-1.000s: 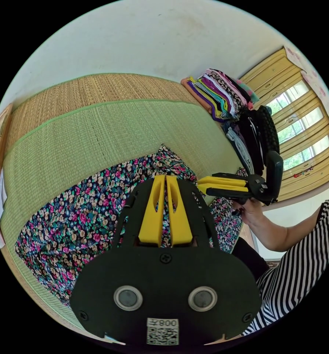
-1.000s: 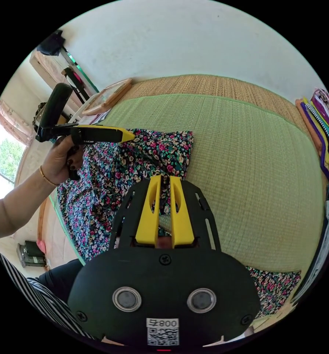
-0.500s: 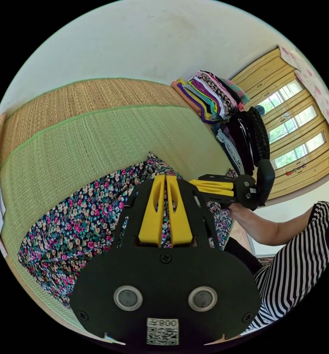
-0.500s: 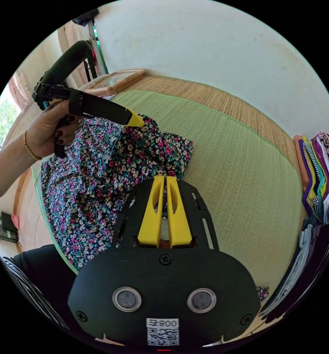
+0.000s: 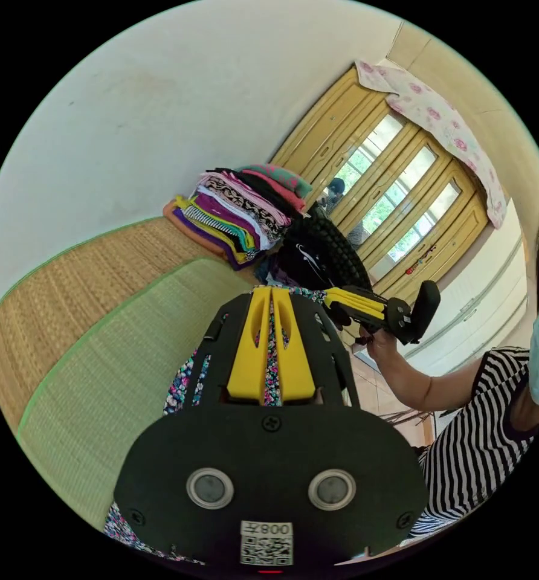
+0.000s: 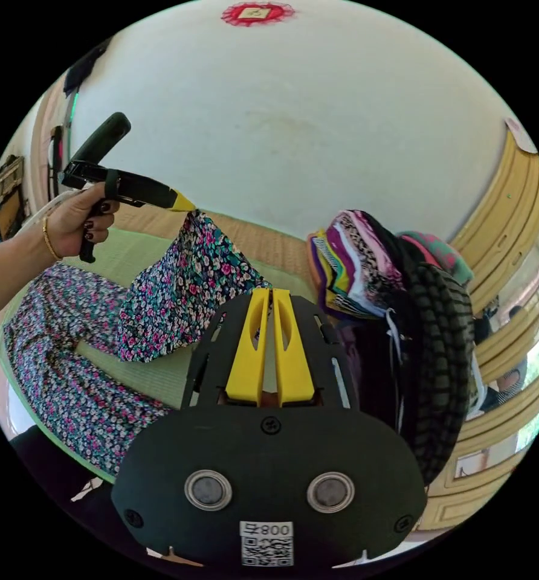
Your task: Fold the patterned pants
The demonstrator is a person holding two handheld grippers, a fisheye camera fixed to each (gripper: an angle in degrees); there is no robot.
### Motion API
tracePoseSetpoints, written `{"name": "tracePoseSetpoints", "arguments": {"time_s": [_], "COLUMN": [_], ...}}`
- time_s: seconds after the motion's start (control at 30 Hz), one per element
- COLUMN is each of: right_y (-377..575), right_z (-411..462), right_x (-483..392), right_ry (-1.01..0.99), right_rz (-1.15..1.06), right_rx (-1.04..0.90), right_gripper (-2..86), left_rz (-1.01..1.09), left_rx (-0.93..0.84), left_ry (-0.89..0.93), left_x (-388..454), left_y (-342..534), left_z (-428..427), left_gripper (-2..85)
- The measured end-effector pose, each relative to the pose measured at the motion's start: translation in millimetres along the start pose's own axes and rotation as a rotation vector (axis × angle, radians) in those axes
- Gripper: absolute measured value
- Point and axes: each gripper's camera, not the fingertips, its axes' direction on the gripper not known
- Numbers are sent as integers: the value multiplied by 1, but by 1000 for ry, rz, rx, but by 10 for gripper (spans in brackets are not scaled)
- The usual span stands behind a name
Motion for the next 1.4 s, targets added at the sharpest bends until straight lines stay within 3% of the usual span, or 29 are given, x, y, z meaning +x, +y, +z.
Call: {"name": "tracePoseSetpoints", "arguments": {"time_s": [0.1, 0.3, 0.5, 0.67, 0.77, 0.9, 1.13, 1.27, 1.4], "right_y": [13, 70, 89, 54, 35, 20, -12, -7, 9], "right_z": [37, 146, 138, 154, 180, 219, 264, 257, 242], "right_x": [34, 101, 110, 27, -18, -39, -28, -34, -46], "right_ry": [112, -71, -283, -481, -451, -369, -433, -438, -505], "right_rz": [59, 264, 348, 136, 45, 6, 32, 35, 61], "right_rx": [-111, -493, -378, -350, -363, -403, -431, -407, -390], "right_gripper": [3, 7, 3, 1, 0, -2, -4, -1, 0], "left_rz": [-33, -141, -400, -727, -825, -834, -764, -704, -731], "left_rx": [-83, -290, -288, -162, -143, -124, -141, -35, -56], "left_ry": [-51, -109, -282, -502, -616, -604, -641, -559, -600], "left_x": [-11, -32, -51, -57, -60, -70, -69, -51, -61], "left_y": [-7, 69, 199, 300, 332, 345, 349, 363, 373], "left_z": [35, 48, -42, -126, -144, -153, -165, -182, -190], "left_gripper": [14, 24, 20, 11, 5, 2, 1, 1, 1]}}
